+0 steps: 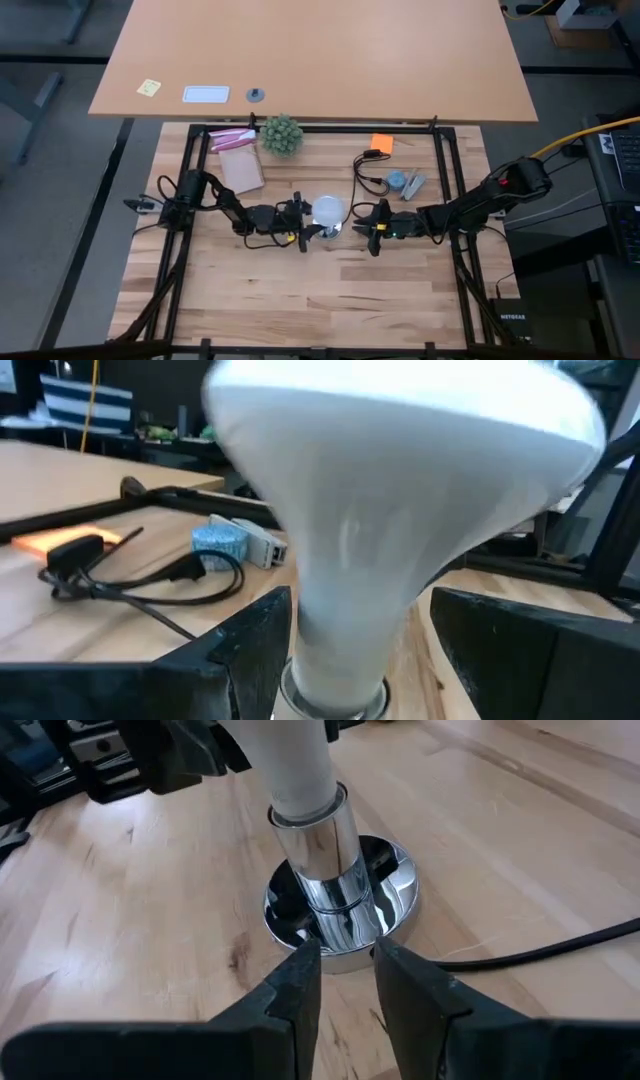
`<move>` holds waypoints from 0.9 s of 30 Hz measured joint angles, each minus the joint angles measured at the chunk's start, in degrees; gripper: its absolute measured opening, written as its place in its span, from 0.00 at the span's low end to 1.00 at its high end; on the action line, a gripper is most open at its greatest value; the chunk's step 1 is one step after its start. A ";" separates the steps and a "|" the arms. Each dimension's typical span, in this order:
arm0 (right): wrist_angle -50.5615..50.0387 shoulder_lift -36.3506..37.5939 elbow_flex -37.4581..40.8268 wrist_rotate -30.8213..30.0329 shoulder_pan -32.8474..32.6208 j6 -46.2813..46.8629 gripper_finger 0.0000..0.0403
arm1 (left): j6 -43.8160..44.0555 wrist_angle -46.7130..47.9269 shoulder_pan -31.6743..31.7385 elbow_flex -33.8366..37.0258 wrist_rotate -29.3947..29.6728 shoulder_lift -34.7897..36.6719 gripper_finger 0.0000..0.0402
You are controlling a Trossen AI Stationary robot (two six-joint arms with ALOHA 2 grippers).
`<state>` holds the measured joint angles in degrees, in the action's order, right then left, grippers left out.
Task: Screw lightbulb
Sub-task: Remove the white lightbulb from the silver lamp
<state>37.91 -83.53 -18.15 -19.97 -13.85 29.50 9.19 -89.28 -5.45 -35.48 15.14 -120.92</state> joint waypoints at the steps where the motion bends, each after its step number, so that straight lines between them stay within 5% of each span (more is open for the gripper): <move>1: 0.00 0.00 0.00 -0.02 0.00 0.02 0.25 | -0.65 0.21 0.00 -0.21 0.00 0.02 0.57; 11: -0.28 0.00 0.00 -0.25 0.00 0.07 0.25 | 2.83 1.07 0.00 -0.25 0.02 0.02 0.57; 18: -0.28 0.00 0.00 -7.59 0.00 0.75 0.25 | 6.84 1.78 0.37 -0.25 0.44 0.04 0.57; 27: -0.34 -4.55 -3.70 -8.95 2.52 0.89 0.25 | 6.26 2.24 1.22 -0.31 0.15 0.07 0.57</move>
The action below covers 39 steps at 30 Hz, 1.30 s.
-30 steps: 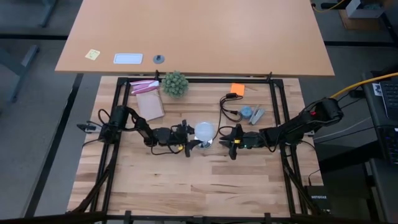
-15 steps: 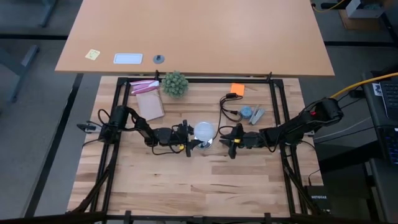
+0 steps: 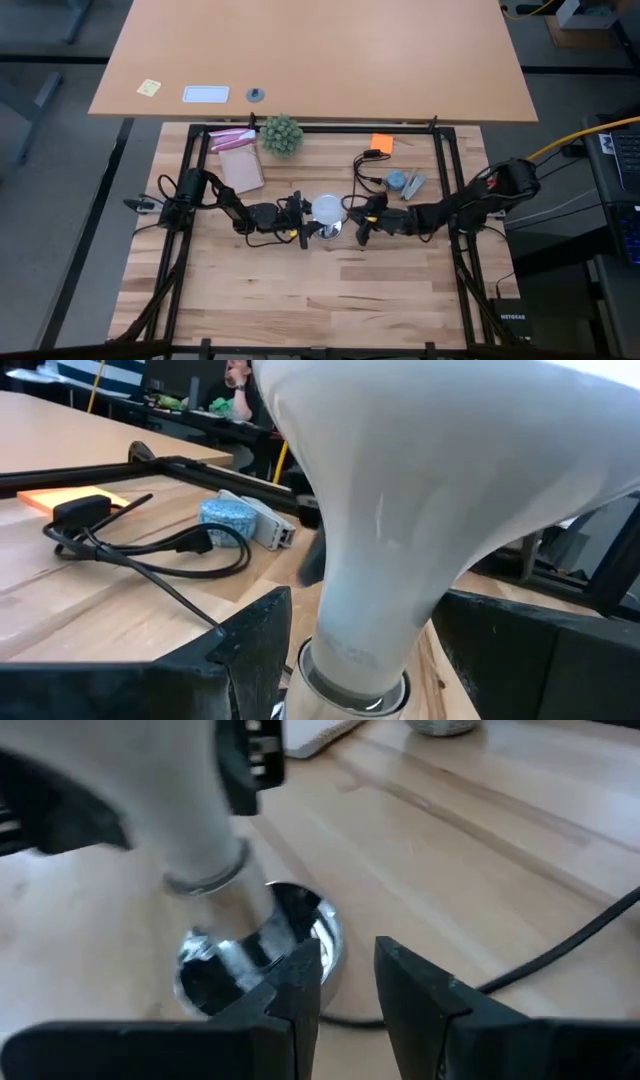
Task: Screw lightbulb
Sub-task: Remove the white lightbulb from the silver lamp
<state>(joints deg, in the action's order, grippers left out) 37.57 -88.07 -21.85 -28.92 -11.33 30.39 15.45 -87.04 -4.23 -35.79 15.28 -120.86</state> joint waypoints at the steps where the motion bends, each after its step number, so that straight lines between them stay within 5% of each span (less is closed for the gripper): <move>1: 0.02 -1.38 -0.92 0.20 0.61 -0.02 0.25 | -0.34 0.01 0.00 0.00 -0.04 0.00 0.57; 7: -0.20 -7.82 -4.32 2.82 3.30 -0.76 0.25 | -0.90 -0.01 0.00 0.00 -0.10 0.00 0.55; 19: -7.26 -9.29 -4.48 4.22 3.51 3.45 0.25 | -2.48 1.15 0.04 -0.07 -0.08 0.11 0.32; 39: -7.14 -9.27 -4.52 15.75 3.42 8.38 0.25 | -4.02 1.55 0.04 -0.07 1.39 0.11 0.34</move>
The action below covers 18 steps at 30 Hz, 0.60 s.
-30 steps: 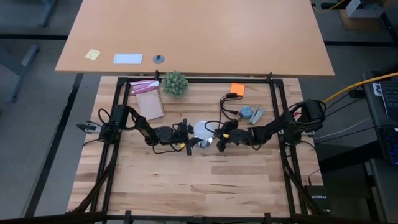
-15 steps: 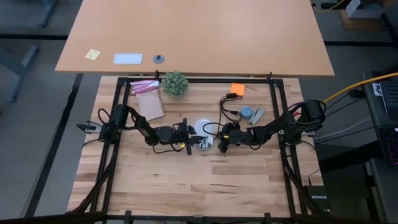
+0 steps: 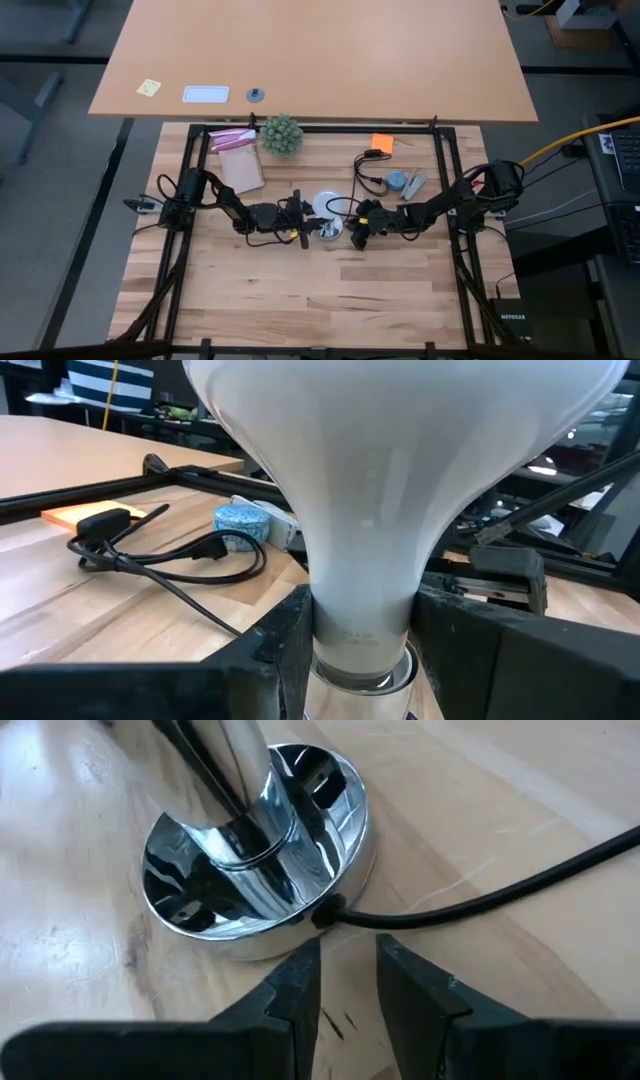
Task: Screw lightbulb
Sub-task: Remove the white lightbulb from the silver lamp
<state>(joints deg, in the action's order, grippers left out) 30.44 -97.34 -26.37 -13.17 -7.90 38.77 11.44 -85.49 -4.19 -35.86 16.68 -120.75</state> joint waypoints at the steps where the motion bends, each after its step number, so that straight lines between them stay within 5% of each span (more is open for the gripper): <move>1: 0.00 0.00 0.00 0.12 0.00 0.06 0.25 | -0.08 0.03 0.00 0.00 0.04 0.00 0.34; 18: 0.70 4.86 0.09 -14.41 0.28 -10.76 0.25 | 0.33 2.14 -0.42 -0.04 0.21 0.00 0.34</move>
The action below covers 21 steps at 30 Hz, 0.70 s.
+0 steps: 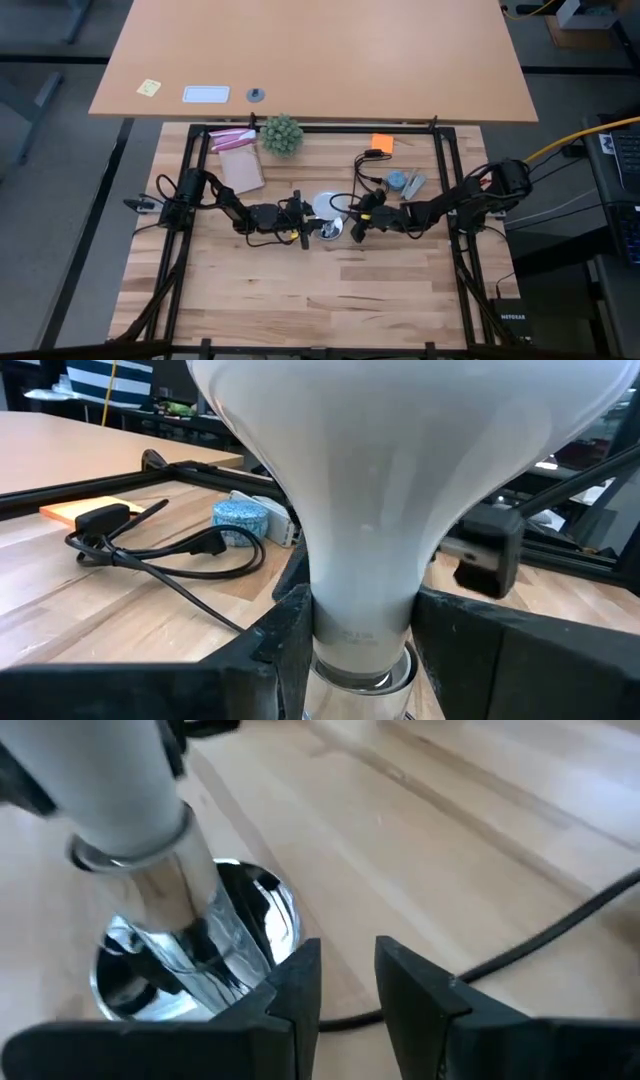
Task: Screw lightbulb
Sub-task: Remove the white lightbulb from the silver lamp
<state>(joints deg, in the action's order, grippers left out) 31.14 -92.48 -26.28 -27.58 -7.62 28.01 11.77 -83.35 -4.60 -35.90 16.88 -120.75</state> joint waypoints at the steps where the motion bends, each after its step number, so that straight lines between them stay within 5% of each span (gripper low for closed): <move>1: -0.03 -0.46 0.00 0.15 0.27 0.03 0.25 | 0.01 0.03 0.00 0.00 0.00 0.00 0.34; 12: 2.42 -9.20 -2.17 4.73 0.90 2.35 0.25 | 0.20 0.13 0.00 0.02 -0.02 0.00 0.35; 21: -3.92 -9.04 -6.07 13.31 1.02 3.20 0.25 | 0.45 0.01 -0.07 0.07 -0.21 0.00 0.35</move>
<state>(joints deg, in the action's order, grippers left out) 27.22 -101.52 -32.35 -14.28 -6.60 31.21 12.22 -83.34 -4.67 -35.83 16.68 -120.75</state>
